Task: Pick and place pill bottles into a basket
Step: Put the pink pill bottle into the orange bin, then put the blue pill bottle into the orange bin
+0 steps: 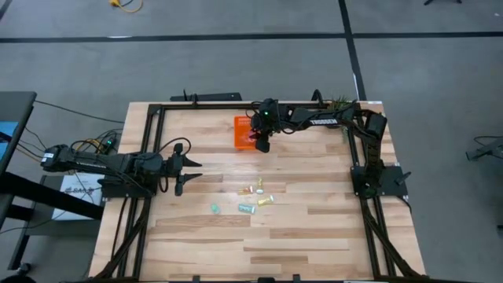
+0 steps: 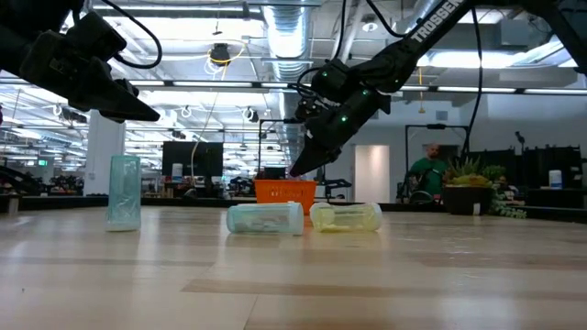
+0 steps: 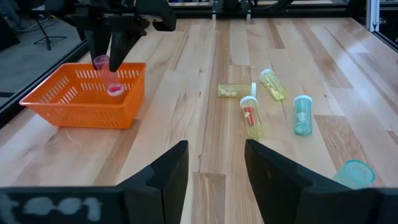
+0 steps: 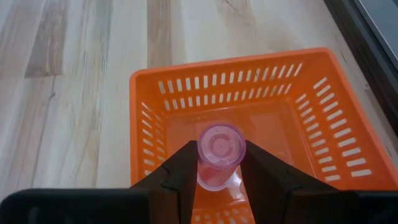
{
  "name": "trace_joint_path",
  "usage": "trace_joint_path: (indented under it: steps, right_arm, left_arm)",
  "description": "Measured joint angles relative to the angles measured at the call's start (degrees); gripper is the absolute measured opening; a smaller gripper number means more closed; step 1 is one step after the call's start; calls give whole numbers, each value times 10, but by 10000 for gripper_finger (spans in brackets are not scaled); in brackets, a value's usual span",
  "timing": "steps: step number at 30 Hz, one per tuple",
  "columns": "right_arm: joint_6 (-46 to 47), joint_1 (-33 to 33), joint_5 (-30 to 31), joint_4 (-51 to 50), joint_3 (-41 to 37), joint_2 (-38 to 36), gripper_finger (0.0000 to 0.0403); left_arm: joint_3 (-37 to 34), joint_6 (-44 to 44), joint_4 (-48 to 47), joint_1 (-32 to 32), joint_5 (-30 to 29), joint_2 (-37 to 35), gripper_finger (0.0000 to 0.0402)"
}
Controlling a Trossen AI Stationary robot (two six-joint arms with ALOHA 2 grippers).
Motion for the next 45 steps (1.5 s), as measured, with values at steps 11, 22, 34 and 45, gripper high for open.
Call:
trace_joint_path:
  steps: [11, 22, 34, 45]
  right_arm:
    - [-5, 0, 0, -9, 0, 0, 110]
    - [-15, 2, 0, -8, 0, 0, 110]
    - [-17, 2, -2, -8, 0, 0, 156]
    - [-21, 2, -1, -7, 0, -3, 213]
  left_arm:
    - [0, 0, 0, 0, 0, 0, 149]
    - [0, 0, 0, 0, 0, 0, 149]
    - [0, 0, 0, 0, 0, 0, 149]
    - [0, 0, 0, 0, 0, 0, 149]
